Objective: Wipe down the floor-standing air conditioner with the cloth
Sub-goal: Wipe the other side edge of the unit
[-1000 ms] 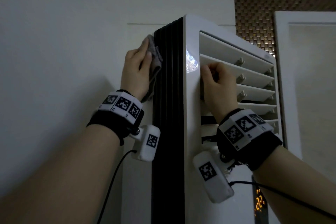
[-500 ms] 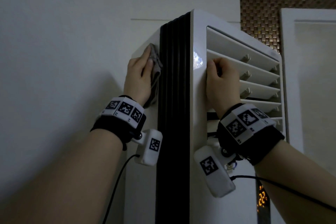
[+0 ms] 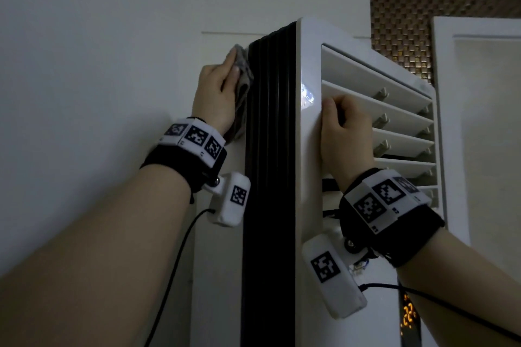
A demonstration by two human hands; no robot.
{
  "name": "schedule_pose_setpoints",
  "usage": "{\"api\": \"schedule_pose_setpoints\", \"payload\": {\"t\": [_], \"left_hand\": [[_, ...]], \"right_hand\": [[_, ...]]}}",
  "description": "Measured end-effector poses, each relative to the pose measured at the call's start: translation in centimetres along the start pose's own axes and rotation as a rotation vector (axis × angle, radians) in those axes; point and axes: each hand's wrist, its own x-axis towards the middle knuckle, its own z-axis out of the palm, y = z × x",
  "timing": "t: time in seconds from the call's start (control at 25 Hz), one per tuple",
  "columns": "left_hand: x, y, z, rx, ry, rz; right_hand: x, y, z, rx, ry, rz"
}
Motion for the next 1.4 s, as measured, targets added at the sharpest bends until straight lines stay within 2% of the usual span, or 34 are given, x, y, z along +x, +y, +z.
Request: {"api": "schedule_pose_setpoints", "payload": {"t": [0.2, 0.36, 0.52, 0.64, 0.76, 0.84, 0.92, 1.04, 1.08, 1.28, 1.4], "left_hand": [[-2.2, -1.8, -0.2, 0.015, -0.014, -0.099], [-3.6, -3.0, 0.2, 0.009, -0.009, -0.042], [-5.1, -4.5, 0.1, -0.015, -0.025, -0.255], [-5.9, -3.7, 0.2, -0.013, -0.010, -0.143], [-3.0, -2.1, 0.1, 0.025, 0.027, 0.015], [-0.6, -1.4, -0.1, 0.048, 0.021, 0.056], [0.4, -2.1, -0.4, 0.055, 0.015, 0.011], [-1.6, -4.2, -0.5, 0.067, -0.015, -0.235], [-2.5, -4.6, -0.5, 0.070, -0.019, -0.262], [-3.5, -2.9, 0.3, 0.009, 0.028, -0.089], [-4.8, -3.1, 0.4, -0.022, 0.006, -0.160]], "right_hand": [[-0.2, -0.1, 0.2, -0.016, -0.001, 0.009], [-0.2, 0.0, 0.3, -0.021, 0.019, 0.000], [-0.2, -0.1, 0.3, -0.032, 0.025, 0.006], [-0.1, 0.0, 0.4, -0.038, 0.024, -0.001], [0.0, 0.2, 0.3, -0.035, 0.038, -0.009], [0.0, 0.2, 0.3, -0.042, 0.047, -0.018], [-0.1, 0.2, 0.2, -0.054, 0.047, -0.028], [-0.1, 0.0, 0.2, -0.063, 0.041, -0.024], [-0.1, 0.0, 0.3, -0.065, 0.040, -0.022], [-0.3, 0.2, 0.4, -0.074, 0.050, -0.025], [-0.2, 0.0, 0.3, -0.084, 0.050, -0.022]]}}
